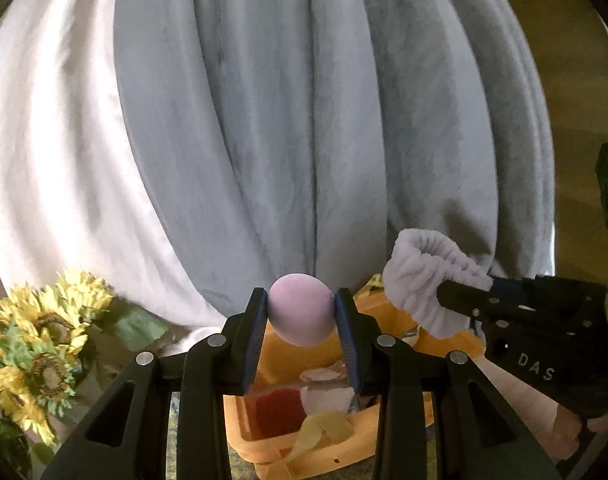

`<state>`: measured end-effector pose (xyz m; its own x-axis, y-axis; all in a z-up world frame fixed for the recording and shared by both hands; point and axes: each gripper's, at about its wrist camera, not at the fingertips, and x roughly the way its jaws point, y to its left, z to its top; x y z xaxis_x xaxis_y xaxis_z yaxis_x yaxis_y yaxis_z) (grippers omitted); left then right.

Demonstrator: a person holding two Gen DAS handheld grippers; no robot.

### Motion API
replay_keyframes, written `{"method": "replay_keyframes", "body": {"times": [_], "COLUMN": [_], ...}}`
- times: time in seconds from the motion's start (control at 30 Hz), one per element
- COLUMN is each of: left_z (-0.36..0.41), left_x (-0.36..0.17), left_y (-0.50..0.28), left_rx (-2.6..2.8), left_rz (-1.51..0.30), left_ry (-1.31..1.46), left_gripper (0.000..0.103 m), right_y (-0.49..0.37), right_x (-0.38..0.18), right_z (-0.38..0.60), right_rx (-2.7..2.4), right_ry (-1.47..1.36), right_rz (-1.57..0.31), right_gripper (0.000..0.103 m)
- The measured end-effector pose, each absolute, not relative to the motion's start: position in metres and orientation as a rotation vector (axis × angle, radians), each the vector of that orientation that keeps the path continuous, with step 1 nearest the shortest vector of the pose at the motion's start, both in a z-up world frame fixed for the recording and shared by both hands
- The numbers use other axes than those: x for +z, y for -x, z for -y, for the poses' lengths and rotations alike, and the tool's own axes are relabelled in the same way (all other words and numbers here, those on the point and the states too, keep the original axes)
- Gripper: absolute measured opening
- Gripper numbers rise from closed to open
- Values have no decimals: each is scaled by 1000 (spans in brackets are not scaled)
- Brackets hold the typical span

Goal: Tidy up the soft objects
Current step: 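Carry the pink ball and lilac scrunchie over the orange crate, then open both tools to release the ball and scrunchie into the crate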

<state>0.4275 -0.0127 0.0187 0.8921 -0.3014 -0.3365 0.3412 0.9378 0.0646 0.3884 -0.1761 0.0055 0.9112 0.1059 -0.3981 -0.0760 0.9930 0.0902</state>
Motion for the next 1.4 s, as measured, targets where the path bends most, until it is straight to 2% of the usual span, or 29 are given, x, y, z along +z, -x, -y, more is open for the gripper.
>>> {"method": "replay_keyframes", "body": {"times": [0.37,1.0,1.07,1.1,1.2,1.23,1.27,1.4], "left_z": [23,40,42,43,43,43,43,37], "left_x": [-5,-75,-82,-86,-87,-86,-85,-76], "left_y": [-496,-593,-598,-600,-602,-601,-600,-594], "left_rx": [-351,-374,-370,-368,-374,-358,-348,-296], "left_rz": [-491,-927,-961,-980,-1002,-998,-991,-983], "left_ry": [-130,-76,-82,-86,-75,-87,-95,-117], "left_gripper": [34,34,42,45,50,58,60,62], "right_y": [-461,-562,-566,-568,-572,-572,-571,-566], "right_x": [-16,-79,-85,-89,-95,-95,-95,-94], "right_z": [180,188,188,187,186,186,186,184], "right_rx": [113,137,136,143,141,137,136,120], "right_ry": [-46,10,11,12,12,15,17,52], "right_rz": [-604,-1031,-1057,-1070,-1090,-1092,-1090,-1087], "right_gripper": [24,24,25,26,37,39,39,52]}}
